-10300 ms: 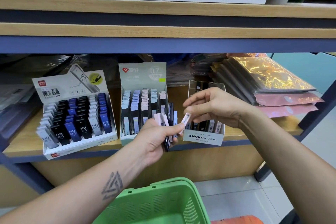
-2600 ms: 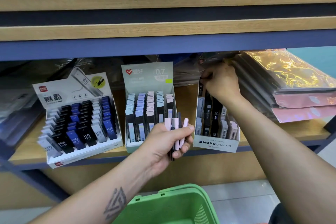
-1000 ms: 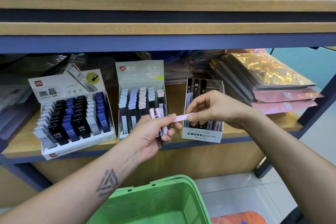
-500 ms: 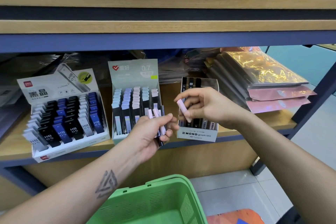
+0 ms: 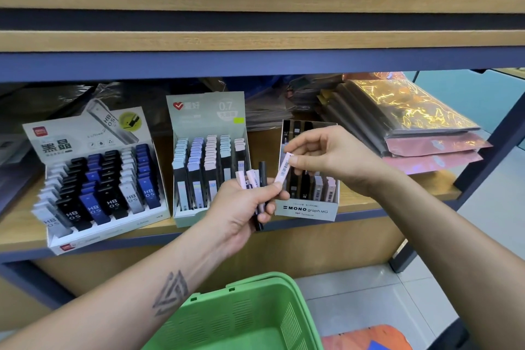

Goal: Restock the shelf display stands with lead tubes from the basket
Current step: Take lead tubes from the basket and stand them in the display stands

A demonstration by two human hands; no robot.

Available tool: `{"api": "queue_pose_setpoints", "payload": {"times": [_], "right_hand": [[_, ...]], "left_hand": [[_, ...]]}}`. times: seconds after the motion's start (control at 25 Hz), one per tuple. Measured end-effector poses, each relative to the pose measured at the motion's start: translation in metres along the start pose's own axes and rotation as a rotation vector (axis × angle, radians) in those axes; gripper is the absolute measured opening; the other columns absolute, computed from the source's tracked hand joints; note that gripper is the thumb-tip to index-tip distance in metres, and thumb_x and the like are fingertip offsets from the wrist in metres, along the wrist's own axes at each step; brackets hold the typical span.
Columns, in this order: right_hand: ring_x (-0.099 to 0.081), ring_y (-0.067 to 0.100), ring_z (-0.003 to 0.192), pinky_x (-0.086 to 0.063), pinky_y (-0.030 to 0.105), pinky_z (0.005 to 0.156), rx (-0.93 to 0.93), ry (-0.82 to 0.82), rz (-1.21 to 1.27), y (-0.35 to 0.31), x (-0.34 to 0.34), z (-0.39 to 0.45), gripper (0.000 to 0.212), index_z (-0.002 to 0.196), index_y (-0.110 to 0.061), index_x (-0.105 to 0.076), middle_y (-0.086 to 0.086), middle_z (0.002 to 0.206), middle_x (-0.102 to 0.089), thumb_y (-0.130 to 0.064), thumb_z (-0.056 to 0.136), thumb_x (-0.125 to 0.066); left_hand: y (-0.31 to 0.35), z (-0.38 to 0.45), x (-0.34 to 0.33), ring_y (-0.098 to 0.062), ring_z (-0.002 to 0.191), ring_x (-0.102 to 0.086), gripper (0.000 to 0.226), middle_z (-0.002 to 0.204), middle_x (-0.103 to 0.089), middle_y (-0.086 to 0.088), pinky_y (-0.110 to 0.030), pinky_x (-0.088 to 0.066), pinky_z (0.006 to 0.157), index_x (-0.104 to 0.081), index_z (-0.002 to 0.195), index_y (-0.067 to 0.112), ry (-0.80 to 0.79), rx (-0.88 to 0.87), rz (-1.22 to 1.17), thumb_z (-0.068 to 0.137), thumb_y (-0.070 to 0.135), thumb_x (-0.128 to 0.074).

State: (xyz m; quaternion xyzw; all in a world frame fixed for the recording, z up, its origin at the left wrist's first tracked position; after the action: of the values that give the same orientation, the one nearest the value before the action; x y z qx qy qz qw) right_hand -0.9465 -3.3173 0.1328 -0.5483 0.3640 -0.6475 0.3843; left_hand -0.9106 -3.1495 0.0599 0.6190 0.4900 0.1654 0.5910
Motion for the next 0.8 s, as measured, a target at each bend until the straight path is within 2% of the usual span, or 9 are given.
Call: {"api": "queue_pose_setpoints", "payload": {"times": [0.12,0.24,0.32,0.44,0.56,0.72,0.8], "right_hand": [[-0.074,0.025,0.080,-0.060,0.032,0.076,-0.005,0.066,0.029,-0.002,0.018,-0.003,0.021,0.106,-0.003,-0.073,0.015,0.087,-0.076,0.000,0.085,-0.076],[-0.077,0.025,0.082,-0.062,0.036,0.082,-0.020,0.281,0.040,0.002,0.050,-0.012,0.020,0.103,-0.002,-0.073,0.013,0.086,-0.077,0.002,0.083,-0.077],[-0.076,0.021,0.082,-0.062,0.036,0.082,-0.027,0.401,-0.013,0.007,0.069,-0.018,0.016,0.097,-0.006,-0.075,0.008,0.085,-0.078,-0.001,0.083,-0.079],[-0.071,0.010,0.081,-0.056,0.026,0.074,-0.045,0.479,-0.298,0.015,0.085,-0.024,0.012,0.091,-0.019,-0.077,-0.003,0.084,-0.075,-0.011,0.083,-0.082],[-0.068,0.012,0.082,-0.053,0.022,0.072,-0.018,0.511,-0.555,0.020,0.083,-0.019,0.011,0.091,-0.023,-0.075,-0.009,0.082,-0.070,-0.015,0.085,-0.080],[-0.068,0.022,0.088,-0.057,0.038,0.078,0.045,0.524,-0.776,0.025,0.064,-0.006,0.007,0.094,-0.019,-0.077,0.000,0.091,-0.075,-0.017,0.088,-0.076],[-0.067,0.030,0.094,-0.054,0.038,0.074,0.029,0.511,-0.908,0.028,0.058,-0.001,0.008,0.096,-0.019,-0.077,0.003,0.096,-0.076,-0.018,0.089,-0.073]], "left_hand": [[-0.002,0.002,-0.009,-0.012,0.050,-0.047,0.010,0.090,-0.071,-0.026,-0.017,-0.033,0.040,-0.066,0.099,-0.004,-0.008,0.006,-0.007,0.090,0.000,-0.068],[-0.005,0.007,-0.011,-0.013,0.051,-0.047,0.020,0.084,-0.069,-0.024,-0.017,-0.034,0.039,-0.066,0.106,-0.010,0.013,0.034,-0.022,0.090,0.002,-0.067],[-0.007,0.009,-0.012,-0.014,0.051,-0.047,0.018,0.079,-0.066,-0.021,-0.017,-0.033,0.038,-0.067,0.104,-0.011,0.008,0.048,-0.029,0.091,0.001,-0.066],[-0.011,0.009,-0.016,-0.013,0.049,-0.047,0.016,0.074,-0.065,-0.019,-0.017,-0.033,0.037,-0.068,0.101,-0.012,-0.013,0.064,-0.026,0.091,0.000,-0.065],[-0.015,0.008,-0.019,-0.013,0.048,-0.048,0.019,0.075,-0.064,-0.019,-0.017,-0.034,0.037,-0.067,0.104,-0.014,-0.039,0.094,-0.040,0.090,-0.001,-0.066],[-0.016,0.003,-0.025,-0.013,0.048,-0.048,0.024,0.074,-0.063,-0.019,-0.016,-0.032,0.037,-0.065,0.108,-0.015,-0.112,0.149,-0.047,0.090,-0.001,-0.063],[-0.017,0.001,-0.027,-0.014,0.048,-0.048,0.026,0.074,-0.062,-0.019,-0.016,-0.031,0.037,-0.062,0.113,-0.016,-0.149,0.177,-0.062,0.092,-0.001,-0.058]]}}
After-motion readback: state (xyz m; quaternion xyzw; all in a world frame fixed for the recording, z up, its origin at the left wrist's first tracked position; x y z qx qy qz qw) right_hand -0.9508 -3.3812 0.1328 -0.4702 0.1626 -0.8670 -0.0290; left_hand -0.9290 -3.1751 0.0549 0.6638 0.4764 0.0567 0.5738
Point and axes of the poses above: each hand's wrist, its own z-axis towards the middle knuckle, its own x-axis out of the back of the hand, y = z × x, the point moved 5 cm from there along z, towards the middle knuckle
